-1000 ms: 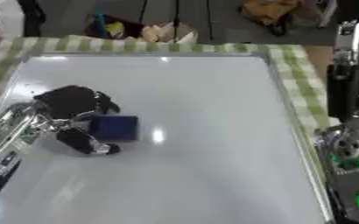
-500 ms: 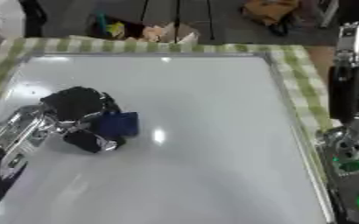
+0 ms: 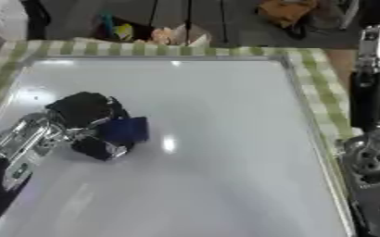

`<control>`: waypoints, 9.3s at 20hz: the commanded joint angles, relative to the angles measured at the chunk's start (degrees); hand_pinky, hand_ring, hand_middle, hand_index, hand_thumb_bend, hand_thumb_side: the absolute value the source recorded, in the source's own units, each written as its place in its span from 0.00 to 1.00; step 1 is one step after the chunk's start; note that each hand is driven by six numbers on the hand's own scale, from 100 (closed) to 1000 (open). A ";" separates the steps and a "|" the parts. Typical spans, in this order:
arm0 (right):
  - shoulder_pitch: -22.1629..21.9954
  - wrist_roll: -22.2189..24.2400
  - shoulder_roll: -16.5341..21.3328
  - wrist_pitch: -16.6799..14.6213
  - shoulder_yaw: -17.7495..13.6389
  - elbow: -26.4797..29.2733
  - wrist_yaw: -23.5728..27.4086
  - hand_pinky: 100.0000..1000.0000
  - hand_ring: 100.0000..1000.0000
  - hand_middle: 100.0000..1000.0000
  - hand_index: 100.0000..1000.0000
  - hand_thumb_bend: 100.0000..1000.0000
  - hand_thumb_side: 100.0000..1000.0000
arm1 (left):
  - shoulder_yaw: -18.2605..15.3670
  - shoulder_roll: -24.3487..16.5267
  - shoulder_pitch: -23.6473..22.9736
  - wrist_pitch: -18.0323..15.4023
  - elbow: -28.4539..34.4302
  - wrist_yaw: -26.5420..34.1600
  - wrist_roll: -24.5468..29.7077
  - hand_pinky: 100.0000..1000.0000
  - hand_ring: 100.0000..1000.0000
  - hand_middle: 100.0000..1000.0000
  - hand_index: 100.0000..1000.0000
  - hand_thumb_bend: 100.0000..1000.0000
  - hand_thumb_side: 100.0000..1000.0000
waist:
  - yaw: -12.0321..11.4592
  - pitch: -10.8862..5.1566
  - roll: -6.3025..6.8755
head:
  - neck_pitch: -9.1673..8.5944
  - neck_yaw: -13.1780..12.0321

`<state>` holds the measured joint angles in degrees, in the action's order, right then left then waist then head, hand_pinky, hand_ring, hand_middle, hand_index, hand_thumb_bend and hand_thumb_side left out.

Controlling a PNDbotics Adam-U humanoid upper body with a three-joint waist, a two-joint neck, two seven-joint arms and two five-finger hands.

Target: Wipe the whiteboard clean with a brush.

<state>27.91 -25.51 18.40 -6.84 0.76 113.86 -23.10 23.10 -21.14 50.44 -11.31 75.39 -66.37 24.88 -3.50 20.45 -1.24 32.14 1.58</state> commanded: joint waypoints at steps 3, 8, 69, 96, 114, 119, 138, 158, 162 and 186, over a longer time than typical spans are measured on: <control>0.45 0.01 0.46 -0.11 -0.11 0.74 0.31 0.82 0.91 0.64 0.83 0.00 1.00 | 0.55 -0.38 0.37 0.40 -0.45 0.46 0.17 0.03 0.34 0.43 0.69 0.12 0.74 | 0.00 -0.89 -0.06 | -0.31 -0.19; 0.31 0.10 0.38 -0.12 -0.07 0.74 0.43 0.82 0.91 0.64 0.83 0.00 1.00 | 0.36 -0.56 0.35 1.04 -0.24 0.55 0.09 0.02 0.34 0.43 0.68 0.11 0.74 | 0.00 -0.93 -0.11 | -0.42 -0.20; 0.13 0.43 0.10 -0.88 0.12 0.74 1.60 0.83 0.92 0.63 0.84 0.00 1.00 | -18.73 -1.27 6.39 24.57 -16.52 -7.59 -9.92 0.00 0.29 0.38 0.66 0.03 0.70 | 0.67 -0.47 -0.41 | -1.27 -0.64; -0.02 -0.32 -0.03 -1.15 -0.11 0.74 1.95 0.83 0.92 0.63 0.84 0.00 1.00 | -16.98 0.19 6.11 18.42 -19.68 -10.29 -0.23 0.05 0.33 0.42 0.66 0.08 0.76 | 0.47 -0.70 -0.73 | -1.16 -0.72; -0.20 -0.56 0.02 -1.20 -0.08 0.74 1.97 0.83 0.92 0.63 0.84 0.00 1.00 | -13.59 -0.98 4.90 15.85 -13.90 -9.79 8.53 0.11 0.37 0.45 0.70 0.11 0.82 | -0.27 -0.95 -0.67 | -1.00 -0.58; -0.20 -0.65 0.00 -1.24 -0.12 0.74 1.97 0.83 0.92 0.63 0.84 0.00 1.00 | -13.07 -0.82 4.61 14.49 -13.80 -9.14 11.73 0.19 0.43 0.54 0.79 0.17 0.88 | -0.23 -0.91 -0.70 | -1.08 -0.61; -0.22 -1.11 -0.10 -1.41 -0.10 0.74 2.08 0.83 0.91 0.62 0.84 0.00 1.00 | -9.67 -1.08 4.32 9.86 -10.62 -10.69 15.52 0.16 0.39 0.47 0.70 0.18 0.85 | -0.31 -0.99 -0.59 | -1.46 -0.72; -0.46 -1.16 -0.07 -1.57 -0.13 0.74 2.27 0.83 0.91 0.62 0.84 0.00 1.00 | -9.74 -1.40 3.49 16.13 -14.05 -17.41 5.27 0.05 0.30 0.39 0.63 0.09 0.80 | -0.34 -0.95 -0.60 | -1.58 -0.74; -0.51 -1.20 -0.06 -1.63 -0.16 0.74 2.30 0.83 0.91 0.62 0.84 0.00 1.00 | -11.24 -1.57 3.52 17.77 -15.20 -16.93 4.88 0.05 0.30 0.39 0.63 0.08 0.80 | -0.38 -1.00 -0.60 | -1.65 -0.71; -0.71 -1.01 -0.13 -1.88 0.05 0.74 2.65 0.83 0.92 0.62 0.84 0.00 1.00 | -16.18 -2.91 4.33 23.23 -16.38 -13.78 5.34 0.04 0.29 0.38 0.63 0.05 0.80 | -0.55 -1.04 -0.69 | -1.83 -0.68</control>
<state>26.70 -26.51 17.82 -8.43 1.09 113.86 -21.01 7.66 -22.23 55.30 11.45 60.59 -79.34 29.88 -3.92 20.14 -1.86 31.06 0.89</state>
